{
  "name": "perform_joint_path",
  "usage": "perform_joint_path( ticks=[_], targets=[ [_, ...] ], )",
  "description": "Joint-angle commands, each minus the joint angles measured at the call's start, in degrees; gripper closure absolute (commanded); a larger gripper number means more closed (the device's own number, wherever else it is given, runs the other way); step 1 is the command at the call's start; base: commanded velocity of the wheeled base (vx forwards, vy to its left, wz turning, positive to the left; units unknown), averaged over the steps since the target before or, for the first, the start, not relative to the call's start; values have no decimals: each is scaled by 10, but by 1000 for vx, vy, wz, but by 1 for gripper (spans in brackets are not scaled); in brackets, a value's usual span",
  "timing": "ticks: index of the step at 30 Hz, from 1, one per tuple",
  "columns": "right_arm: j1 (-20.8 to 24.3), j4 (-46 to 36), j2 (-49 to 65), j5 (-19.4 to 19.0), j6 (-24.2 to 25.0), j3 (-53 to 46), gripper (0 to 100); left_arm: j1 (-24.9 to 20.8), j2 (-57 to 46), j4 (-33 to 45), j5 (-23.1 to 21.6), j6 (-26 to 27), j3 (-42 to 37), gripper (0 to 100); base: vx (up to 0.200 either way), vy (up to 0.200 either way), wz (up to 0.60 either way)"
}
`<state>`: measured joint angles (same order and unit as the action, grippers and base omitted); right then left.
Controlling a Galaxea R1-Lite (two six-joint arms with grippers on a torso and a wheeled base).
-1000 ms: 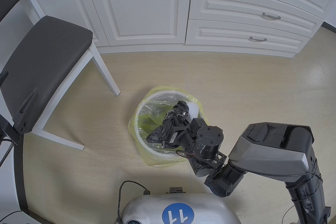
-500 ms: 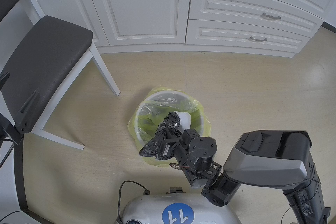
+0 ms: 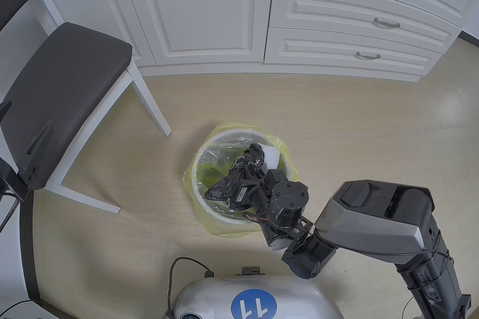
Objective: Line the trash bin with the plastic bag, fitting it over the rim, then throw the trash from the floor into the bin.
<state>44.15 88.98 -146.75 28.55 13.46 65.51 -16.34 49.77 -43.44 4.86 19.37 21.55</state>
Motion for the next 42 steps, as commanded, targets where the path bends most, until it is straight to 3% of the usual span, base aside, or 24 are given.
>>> perform_joint_path(
  ticks=[1,11,23,26,31,33,34,35,36,42],
  targets=[
    [-6,10,7,9,-1,20,100,5,0,-1,1,-2,2,0,0,0,0],
    [23,10,27,2,-1,-44,100,7,-1,-1,0,-2,-2,0,0,0,0],
    [14,10,57,-2,0,-47,100,7,-4,-2,-1,1,-5,0,0,0,0],
    [8,-7,94,-2,21,-47,100,7,-6,-2,-1,1,-5,0,0,0,0],
    [-4,-159,149,-4,155,-23,100,6,-4,3,-1,1,-7,0,0,0,0],
    [-4,-176,149,-4,168,-16,100,5,-4,4,-1,1,-7,0,0,0,0],
    [-6,-239,146,-4,208,6,100,5,-3,4,-1,2,-8,0,0,0,0],
    [-6,-239,146,-4,208,6,100,5,-3,4,-1,2,-8,0,0,0,0],
    [-7,-292,138,-4,239,25,100,5,-3,3,-1,2,-8,0,0,0,0],
    [-20,-361,101,-4,286,76,100,5,-2,4,-1,1,-8,0,0,0,0]
  ],
)
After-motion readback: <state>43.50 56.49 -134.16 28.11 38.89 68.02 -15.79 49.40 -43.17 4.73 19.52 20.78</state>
